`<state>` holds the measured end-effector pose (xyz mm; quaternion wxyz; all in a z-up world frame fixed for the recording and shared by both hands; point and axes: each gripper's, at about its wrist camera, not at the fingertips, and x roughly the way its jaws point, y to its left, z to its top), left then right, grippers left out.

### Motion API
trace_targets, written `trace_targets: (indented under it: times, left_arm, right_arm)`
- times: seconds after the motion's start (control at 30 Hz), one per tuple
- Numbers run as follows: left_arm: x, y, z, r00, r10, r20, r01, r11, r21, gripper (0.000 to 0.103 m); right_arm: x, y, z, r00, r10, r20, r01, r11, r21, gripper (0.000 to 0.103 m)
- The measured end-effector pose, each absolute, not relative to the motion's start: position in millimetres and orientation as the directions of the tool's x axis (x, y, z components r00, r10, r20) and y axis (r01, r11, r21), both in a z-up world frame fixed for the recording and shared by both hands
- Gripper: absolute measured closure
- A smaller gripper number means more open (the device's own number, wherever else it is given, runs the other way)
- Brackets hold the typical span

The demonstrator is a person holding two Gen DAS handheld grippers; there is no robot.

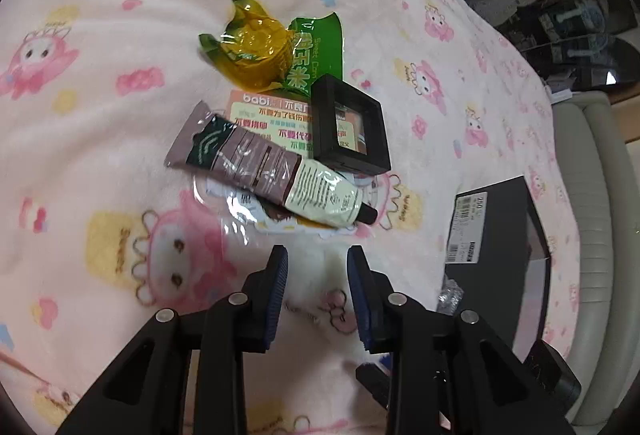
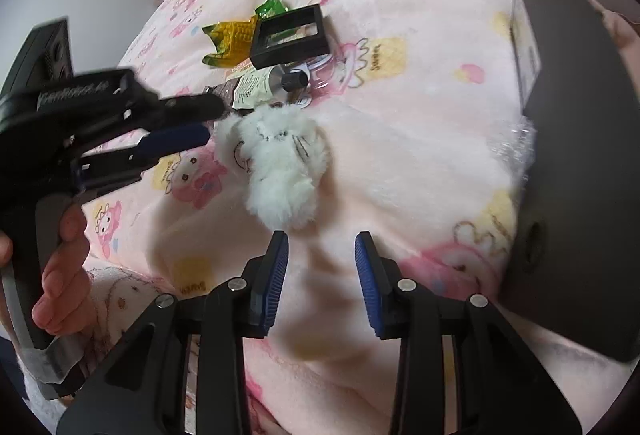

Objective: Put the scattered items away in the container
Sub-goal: 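Lift the white plush toy with the left gripper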

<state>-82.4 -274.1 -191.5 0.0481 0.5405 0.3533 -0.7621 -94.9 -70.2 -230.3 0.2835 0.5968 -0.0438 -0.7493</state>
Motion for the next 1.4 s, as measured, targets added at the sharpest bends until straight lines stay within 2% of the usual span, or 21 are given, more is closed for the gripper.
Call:
trace_targets:
  times: [0.13, 0.27, 0.37, 0.53, 0.6, 0.63, 0.7, 0.73, 0.8, 0.9, 0.93, 1.0, 1.03, 1.2, 1.4]
  left_arm:
    - [-89.0, -274.4, -212.4, -0.354, 0.331, -0.875, 0.475, -0.742, -0.473, 0.076]
    - [-85.3, -269.0, -210.4, -0.349, 0.380, -0.857, 0.431, -0.747, -0.507, 0.076]
    - [-82.0, -260.0, -211.4, -0.333, 0.462, -0.822, 0.385, -0.729, -0.566, 0.076]
    - [-75.3, -274.8, -205.4, -0.404, 0.412, -0.817, 0.447, -0.690, -0.569, 0.076]
    - [-77.0, -278.1, -215.5, -0.386, 0.453, -0.804, 0.471, -0.652, -0.594, 0.075]
    - [-78.5, -277.6, -220.4, -0.371, 0.471, -0.800, 0.478, -0.642, -0.599, 0.073]
    - [-82.1, -273.7, -230.2, -0.334, 0.501, -0.799, 0.490, -0.631, -0.601, 0.070]
    - [-85.0, -272.2, -233.4, -0.327, 0.504, -0.799, 0.498, -0.627, -0.599, 0.065]
    - [-89.4, -271.9, -241.1, -0.320, 0.519, -0.793, 0.521, -0.602, -0.605, 0.057]
    - [-91.7, -270.1, -246.0, -0.314, 0.555, -0.771, 0.522, -0.577, -0.628, 0.057]
    - [-91.9, -268.9, -243.5, -0.318, 0.554, -0.769, 0.510, -0.584, -0.631, 0.058]
    - [-91.8, -265.4, -238.8, -0.332, 0.575, -0.747, 0.476, -0.582, -0.660, 0.059]
    - [-90.8, -263.6, -235.4, -0.342, 0.589, -0.732, 0.459, -0.575, -0.677, 0.059]
    - [-76.6, -257.2, -216.8, -0.366, 0.587, -0.722, 0.405, -0.598, -0.691, 0.059]
    - [-64.0, -270.8, -203.8, -0.439, 0.496, -0.749, 0.441, -0.608, -0.660, 0.059]
  right_arm:
    - [-102.4, -73.9, -236.1, -0.135, -0.492, -0.860, 0.354, -0.835, 0.422, 0.069]
    - [-104.6, -76.0, -230.3, -0.169, -0.500, -0.850, 0.350, -0.836, 0.422, 0.083]
    - [-100.5, -67.4, -213.7, -0.226, -0.508, -0.831, 0.336, -0.842, 0.423, 0.083]
    - [-103.7, -50.8, -191.6, -0.284, -0.537, -0.794, 0.297, -0.837, 0.460, 0.082]
    - [-111.2, -57.9, -193.7, -0.261, -0.554, -0.791, 0.304, -0.825, 0.477, 0.064]
    - [-115.3, -64.3, -196.2, -0.259, -0.528, -0.809, 0.310, -0.839, 0.448, 0.059]
    - [-121.3, -73.9, -200.5, -0.276, -0.461, -0.844, 0.310, -0.873, 0.375, 0.055]
    - [-123.5, -77.0, -202.4, -0.290, -0.429, -0.856, 0.307, -0.888, 0.341, 0.054]
    - [-128.5, -79.2, -208.5, -0.294, -0.396, -0.870, 0.282, -0.905, 0.317, 0.047]
    - [-136.0, -78.3, -219.7, -0.270, -0.405, -0.874, 0.260, -0.904, 0.339, 0.042]
    - [-137.4, -77.5, -221.4, -0.270, -0.411, -0.871, 0.263, -0.902, 0.343, 0.043]
    - [-135.5, -75.5, -217.7, -0.272, -0.432, -0.860, 0.282, -0.890, 0.358, 0.062]
    - [-133.6, -75.8, -215.9, -0.268, -0.439, -0.858, 0.289, -0.886, 0.363, 0.065]
    - [-108.6, -77.2, -199.0, -0.217, -0.484, -0.848, 0.364, -0.846, 0.390, 0.065]
    - [-100.5, -60.7, -195.4, -0.254, -0.468, -0.846, 0.299, -0.870, 0.391, 0.066]
